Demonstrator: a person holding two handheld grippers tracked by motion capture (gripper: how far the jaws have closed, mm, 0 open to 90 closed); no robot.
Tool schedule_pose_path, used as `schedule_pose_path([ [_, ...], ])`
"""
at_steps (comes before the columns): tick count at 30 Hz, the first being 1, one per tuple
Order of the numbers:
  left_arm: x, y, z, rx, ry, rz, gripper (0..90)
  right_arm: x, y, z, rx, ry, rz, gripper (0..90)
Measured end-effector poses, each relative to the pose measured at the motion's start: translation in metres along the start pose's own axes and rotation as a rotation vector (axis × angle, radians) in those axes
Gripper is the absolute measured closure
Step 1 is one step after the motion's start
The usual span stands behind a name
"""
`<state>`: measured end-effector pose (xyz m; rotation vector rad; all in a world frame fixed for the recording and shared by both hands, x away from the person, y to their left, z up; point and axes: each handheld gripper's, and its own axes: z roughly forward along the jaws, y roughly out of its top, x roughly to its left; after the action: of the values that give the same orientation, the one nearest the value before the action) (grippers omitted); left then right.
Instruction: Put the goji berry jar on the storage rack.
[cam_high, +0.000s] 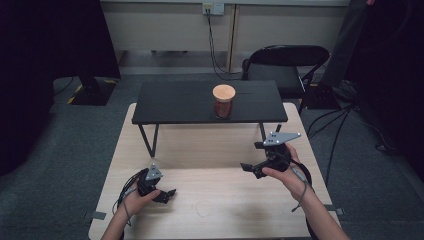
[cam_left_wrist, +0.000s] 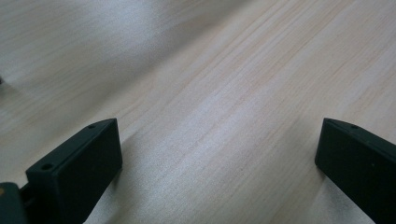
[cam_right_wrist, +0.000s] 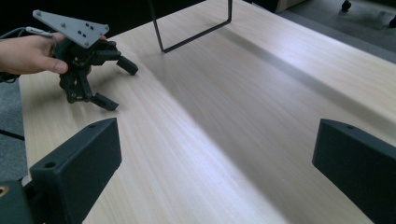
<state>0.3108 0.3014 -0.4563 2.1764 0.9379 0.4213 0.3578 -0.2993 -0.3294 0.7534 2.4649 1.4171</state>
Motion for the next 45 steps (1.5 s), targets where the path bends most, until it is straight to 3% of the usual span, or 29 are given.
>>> schedule_pose_path([
  [8, 0.0, 0.0, 0.0, 0.0, 0.0, 0.0, 0.0, 0.001, -0.034, -0.003, 0.005, 0.006, 0.013, 0.3],
  [21, 0.0, 0.0, 0.0, -0.001, 0.0, 0.0, 0.0, -0.013, -0.088, -0.008, 0.024, -0.017, 0.07, 0.2],
  [35, 0.0, 0.0, 0.0, 0.0, 0.0, 0.0, 0.0, -0.015, -0.124, -0.012, 0.066, -0.033, 0.077, 0.3],
  [45, 0.0, 0.0, 0.0, 0.0, 0.0, 0.0, 0.0, -0.013, -0.138, -0.008, 0.086, -0.024, 0.046, 0.3],
])
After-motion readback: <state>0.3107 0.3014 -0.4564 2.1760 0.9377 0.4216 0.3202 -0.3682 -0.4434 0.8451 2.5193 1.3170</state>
